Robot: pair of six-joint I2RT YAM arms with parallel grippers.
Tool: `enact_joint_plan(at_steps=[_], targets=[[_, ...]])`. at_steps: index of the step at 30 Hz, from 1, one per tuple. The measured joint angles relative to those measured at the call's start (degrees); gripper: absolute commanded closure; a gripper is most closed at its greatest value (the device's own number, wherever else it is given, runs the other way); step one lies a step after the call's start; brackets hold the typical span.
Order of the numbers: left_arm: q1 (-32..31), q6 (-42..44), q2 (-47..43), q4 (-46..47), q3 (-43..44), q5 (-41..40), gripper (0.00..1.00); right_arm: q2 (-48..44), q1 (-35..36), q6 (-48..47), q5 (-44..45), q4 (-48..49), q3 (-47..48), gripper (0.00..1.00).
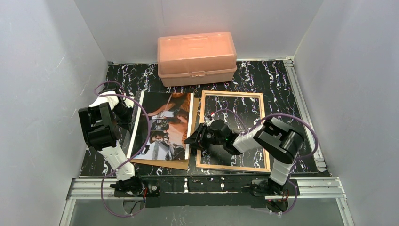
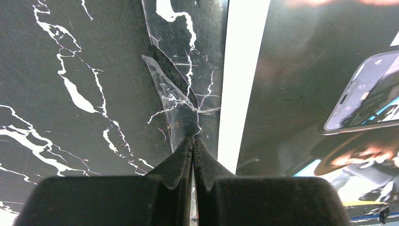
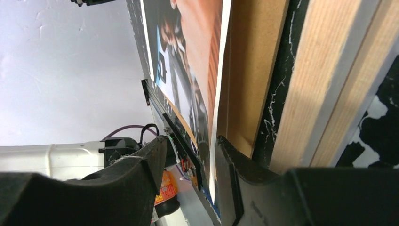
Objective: Put the photo into the frame
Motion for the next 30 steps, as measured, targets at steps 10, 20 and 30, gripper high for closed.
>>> enact_joint_plan(at_steps=[10,20,30], targets=[[0.0,0.9,0.0,-0.1,0.0,0.3,1.00,6.3,0.3,1.4,-2.8,5.9,3.0,0.42],[0.0,1.8,0.0,-0.2,0.0,0.8,1.00,8.5,1.5,1.2,-4.0,10.8,8.9,0.37],[0.3,2.4,0.1,-1.6,0.0,3.7,1.00,14.2,3.9,-1.9,-1.6,1.2,20.3,0.33]])
